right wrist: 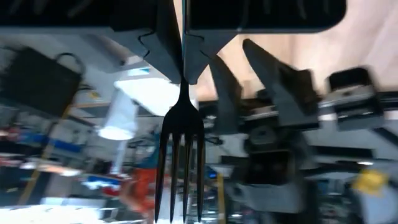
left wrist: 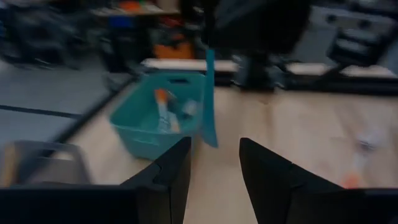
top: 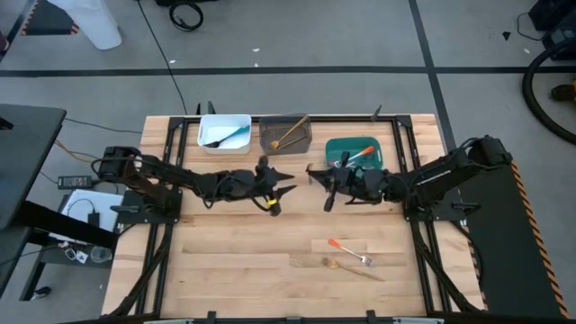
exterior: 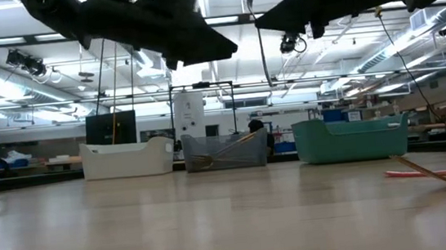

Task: Sort silverware by color (type)
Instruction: Put the blue fork into the white bin

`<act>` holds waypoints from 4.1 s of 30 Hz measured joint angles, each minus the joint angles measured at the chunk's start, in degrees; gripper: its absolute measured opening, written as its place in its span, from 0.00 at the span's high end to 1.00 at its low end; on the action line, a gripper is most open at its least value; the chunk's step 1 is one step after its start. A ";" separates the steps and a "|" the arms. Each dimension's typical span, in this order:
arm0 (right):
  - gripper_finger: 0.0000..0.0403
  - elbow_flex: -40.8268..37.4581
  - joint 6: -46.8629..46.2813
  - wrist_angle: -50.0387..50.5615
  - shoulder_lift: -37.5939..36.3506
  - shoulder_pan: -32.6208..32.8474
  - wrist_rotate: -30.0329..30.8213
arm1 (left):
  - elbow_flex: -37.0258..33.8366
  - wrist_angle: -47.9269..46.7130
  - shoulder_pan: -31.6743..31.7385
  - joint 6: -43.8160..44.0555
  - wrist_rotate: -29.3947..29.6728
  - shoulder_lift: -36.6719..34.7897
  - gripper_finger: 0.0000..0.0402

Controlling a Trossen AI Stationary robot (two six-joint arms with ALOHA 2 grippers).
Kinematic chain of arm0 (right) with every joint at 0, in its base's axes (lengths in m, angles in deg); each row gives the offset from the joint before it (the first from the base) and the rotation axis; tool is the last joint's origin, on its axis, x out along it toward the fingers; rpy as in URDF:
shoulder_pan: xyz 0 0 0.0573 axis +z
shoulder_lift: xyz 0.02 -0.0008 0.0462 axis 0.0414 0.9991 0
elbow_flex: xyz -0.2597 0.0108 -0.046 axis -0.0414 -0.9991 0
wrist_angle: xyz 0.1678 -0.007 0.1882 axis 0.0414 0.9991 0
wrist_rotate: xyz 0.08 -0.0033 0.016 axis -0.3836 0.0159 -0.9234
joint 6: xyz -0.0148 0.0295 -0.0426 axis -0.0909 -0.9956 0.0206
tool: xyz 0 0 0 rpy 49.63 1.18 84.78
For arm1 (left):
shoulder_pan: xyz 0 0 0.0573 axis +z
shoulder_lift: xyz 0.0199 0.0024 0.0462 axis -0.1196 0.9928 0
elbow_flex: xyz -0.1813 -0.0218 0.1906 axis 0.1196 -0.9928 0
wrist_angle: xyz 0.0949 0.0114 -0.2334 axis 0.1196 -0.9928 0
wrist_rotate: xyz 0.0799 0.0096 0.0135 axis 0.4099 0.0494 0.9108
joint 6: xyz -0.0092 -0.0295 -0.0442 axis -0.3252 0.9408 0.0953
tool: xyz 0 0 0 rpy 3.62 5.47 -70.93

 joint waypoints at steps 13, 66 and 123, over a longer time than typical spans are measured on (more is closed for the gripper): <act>0.97 0.02 1.68 -4.06 0.02 0.52 -5.37 | 5.74 6.81 -2.86 -4.57 5.58 7.20 0.64; 0.86 0.07 3.57 0.04 0.04 1.28 -5.35 | 7.12 2.82 1.19 -2.73 -7.04 7.30 0.93; 0.85 0.07 -0.90 16.19 0.00 -2.97 -2.03 | -1.24 -33.57 35.87 -21.45 -2.30 -15.56 0.93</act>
